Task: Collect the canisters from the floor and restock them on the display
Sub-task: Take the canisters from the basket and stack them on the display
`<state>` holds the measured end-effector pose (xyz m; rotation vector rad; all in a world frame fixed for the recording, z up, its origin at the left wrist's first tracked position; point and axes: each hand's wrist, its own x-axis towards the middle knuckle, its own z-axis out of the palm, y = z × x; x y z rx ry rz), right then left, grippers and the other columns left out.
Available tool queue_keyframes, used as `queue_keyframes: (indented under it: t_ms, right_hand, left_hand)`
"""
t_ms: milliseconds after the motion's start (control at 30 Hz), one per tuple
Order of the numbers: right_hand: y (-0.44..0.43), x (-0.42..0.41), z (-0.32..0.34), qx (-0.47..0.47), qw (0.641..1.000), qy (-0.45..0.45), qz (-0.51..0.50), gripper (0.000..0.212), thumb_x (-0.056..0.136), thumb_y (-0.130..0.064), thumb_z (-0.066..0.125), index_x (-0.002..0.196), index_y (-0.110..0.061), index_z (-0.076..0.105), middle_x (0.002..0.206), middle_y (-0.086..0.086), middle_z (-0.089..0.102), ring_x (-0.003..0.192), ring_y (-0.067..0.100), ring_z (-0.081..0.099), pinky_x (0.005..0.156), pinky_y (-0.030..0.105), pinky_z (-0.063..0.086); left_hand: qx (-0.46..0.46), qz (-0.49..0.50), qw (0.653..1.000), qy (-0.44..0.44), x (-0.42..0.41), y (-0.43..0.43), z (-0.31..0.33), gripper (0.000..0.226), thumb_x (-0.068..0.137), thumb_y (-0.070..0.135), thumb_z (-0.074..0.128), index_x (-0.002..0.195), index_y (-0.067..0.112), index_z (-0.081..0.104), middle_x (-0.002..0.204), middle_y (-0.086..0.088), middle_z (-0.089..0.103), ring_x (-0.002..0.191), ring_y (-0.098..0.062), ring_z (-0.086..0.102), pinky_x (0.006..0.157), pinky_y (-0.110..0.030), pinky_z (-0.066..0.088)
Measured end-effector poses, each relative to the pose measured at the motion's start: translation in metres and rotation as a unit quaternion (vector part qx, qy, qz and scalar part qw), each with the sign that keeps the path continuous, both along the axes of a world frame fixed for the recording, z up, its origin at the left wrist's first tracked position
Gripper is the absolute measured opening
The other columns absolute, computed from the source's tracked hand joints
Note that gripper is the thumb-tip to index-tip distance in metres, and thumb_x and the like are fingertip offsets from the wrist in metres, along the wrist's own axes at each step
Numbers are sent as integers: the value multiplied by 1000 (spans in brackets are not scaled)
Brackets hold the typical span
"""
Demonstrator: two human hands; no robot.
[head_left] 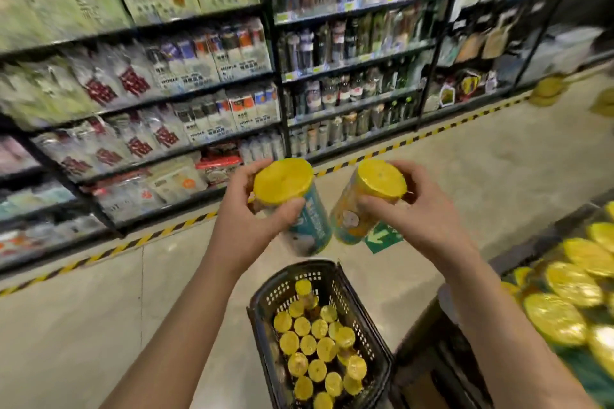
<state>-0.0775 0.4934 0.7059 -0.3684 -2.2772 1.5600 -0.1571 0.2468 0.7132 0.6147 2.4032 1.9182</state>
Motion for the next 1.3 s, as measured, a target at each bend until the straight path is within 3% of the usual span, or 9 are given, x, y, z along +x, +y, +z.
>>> queue_keyframes:
  t_ms: [100,267,500,633,767,867,967,1100,1300]
  right_hand:
    - [11,18,50,-58,997,45,-30,62,68,-45,90,122,-37,60,114,-11,69,105,9,67,82,27,55]
    - [31,56,98,-94,986,111,-80,65,66,-54,87,123,-39,62,115,-11,71,109,12,67,88,37,58]
    - [53,124,119,-66,980,122,-145,62,67,-56,85,123,-45,62,118,-14,69,111,9,65,88,33,58]
    - [66,169,120,-4,967,104,-234,60,63,-68,83,117,-49,63,115,-17,70,111,6,64,93,43,57]
    - [73,222,116,32,939,79,-334,71,56,-74,79,120,-49,62,119,-19,67,112,3,62,93,42,57]
    - [70,262,111,43,914,64,-397,72,57,-74,83,120,-48,62,120,-21,66,111,-2,61,92,38,56]
    - [66,300,107,47,889,53,-452,70,57,-71,81,119,-47,62,117,-22,67,108,-5,61,89,34,55]
    - [65,345,101,45,861,42,-505,71,59,-70,85,122,-47,62,120,-22,67,111,-2,62,90,39,56]
    - [81,392,100,41,841,53,-536,68,59,-67,81,121,-45,62,118,-23,66,108,-5,60,92,38,57]
  left_hand:
    - [75,-21,997,-13,9,19,50,71,69,44,90,130,30,57,117,13,68,103,1,66,78,-20,55]
    - [128,-65,990,-16,28,53,88,77,58,55,83,129,36,59,116,14,70,104,-5,69,75,-24,59]
    - [117,-158,980,-10,55,98,108,70,60,51,91,123,37,62,112,18,71,103,-3,68,71,-20,58]
    - [104,-229,968,-15,72,127,112,71,57,56,88,121,40,63,111,18,71,103,-3,69,70,-22,59]
    - [109,-296,949,-23,96,164,103,71,59,46,83,125,36,60,108,20,70,95,3,68,67,-18,57]
    - [92,-347,933,-17,116,190,93,78,57,55,85,128,39,57,123,14,64,100,4,66,73,-21,58]
    - [66,-395,916,1,139,214,86,82,54,69,86,127,44,57,124,20,63,110,5,62,83,-22,55]
    - [67,-450,891,6,177,241,84,77,60,48,85,131,34,57,120,20,63,100,14,61,71,-7,52]
    - [53,-488,871,-1,221,285,86,80,56,53,84,130,41,58,123,20,62,106,11,60,74,-13,54]
